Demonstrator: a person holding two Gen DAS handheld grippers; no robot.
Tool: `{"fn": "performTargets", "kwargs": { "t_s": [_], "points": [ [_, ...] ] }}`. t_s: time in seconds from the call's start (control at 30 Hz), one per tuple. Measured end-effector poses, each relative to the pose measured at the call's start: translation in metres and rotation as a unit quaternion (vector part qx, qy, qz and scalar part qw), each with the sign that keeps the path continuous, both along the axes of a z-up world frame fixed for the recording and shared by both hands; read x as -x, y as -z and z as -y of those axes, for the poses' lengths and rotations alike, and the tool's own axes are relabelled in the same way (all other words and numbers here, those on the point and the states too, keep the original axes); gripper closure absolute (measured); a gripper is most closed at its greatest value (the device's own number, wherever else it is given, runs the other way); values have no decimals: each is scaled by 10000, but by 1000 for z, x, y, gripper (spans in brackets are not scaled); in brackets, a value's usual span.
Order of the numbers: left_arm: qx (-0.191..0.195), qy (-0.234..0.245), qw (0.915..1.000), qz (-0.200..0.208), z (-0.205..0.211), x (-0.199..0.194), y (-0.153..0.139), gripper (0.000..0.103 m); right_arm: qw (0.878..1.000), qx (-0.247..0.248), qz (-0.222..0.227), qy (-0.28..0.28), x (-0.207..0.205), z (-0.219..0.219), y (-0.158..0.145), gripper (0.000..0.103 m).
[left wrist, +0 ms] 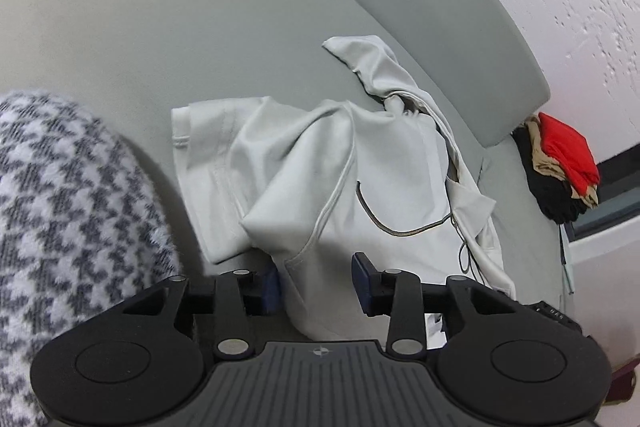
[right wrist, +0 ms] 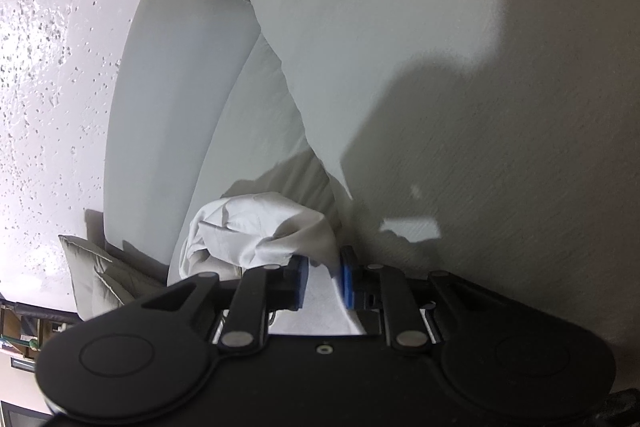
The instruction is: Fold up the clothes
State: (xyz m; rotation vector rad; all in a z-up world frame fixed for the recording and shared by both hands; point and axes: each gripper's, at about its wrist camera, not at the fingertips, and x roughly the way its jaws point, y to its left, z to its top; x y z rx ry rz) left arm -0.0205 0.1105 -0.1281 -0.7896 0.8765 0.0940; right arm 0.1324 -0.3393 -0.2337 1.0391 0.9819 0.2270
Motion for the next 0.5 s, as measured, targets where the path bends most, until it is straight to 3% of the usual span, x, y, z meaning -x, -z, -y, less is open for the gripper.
{"fn": "performTargets", "kwargs": {
  "t_s": [0.13, 0.2, 0.23, 0.33, 0.5],
  "points": [
    [-64, -59, 9999, 53, -1, -13, 4, 73, 9999, 29, -36, 154, 1, 1, 3, 87],
    [-113, -88, 9999, -11, 0, -20, 4, 101, 9996, 156, -44, 228, 2, -1, 2, 96],
    [-139, -80, 9999, -62, 0, -21, 2, 100, 9994, 219, -49, 264, 3, -1, 1, 101],
    [-430, 119, 9990, 8, 2, -20, -18, 101, 9975, 662, 93, 215, 9, -9, -13, 101],
    [-865, 419, 9918, 846, -3, -37, -102, 101, 9980, -150, 595, 160, 3, -26, -86, 101]
  ]
}}
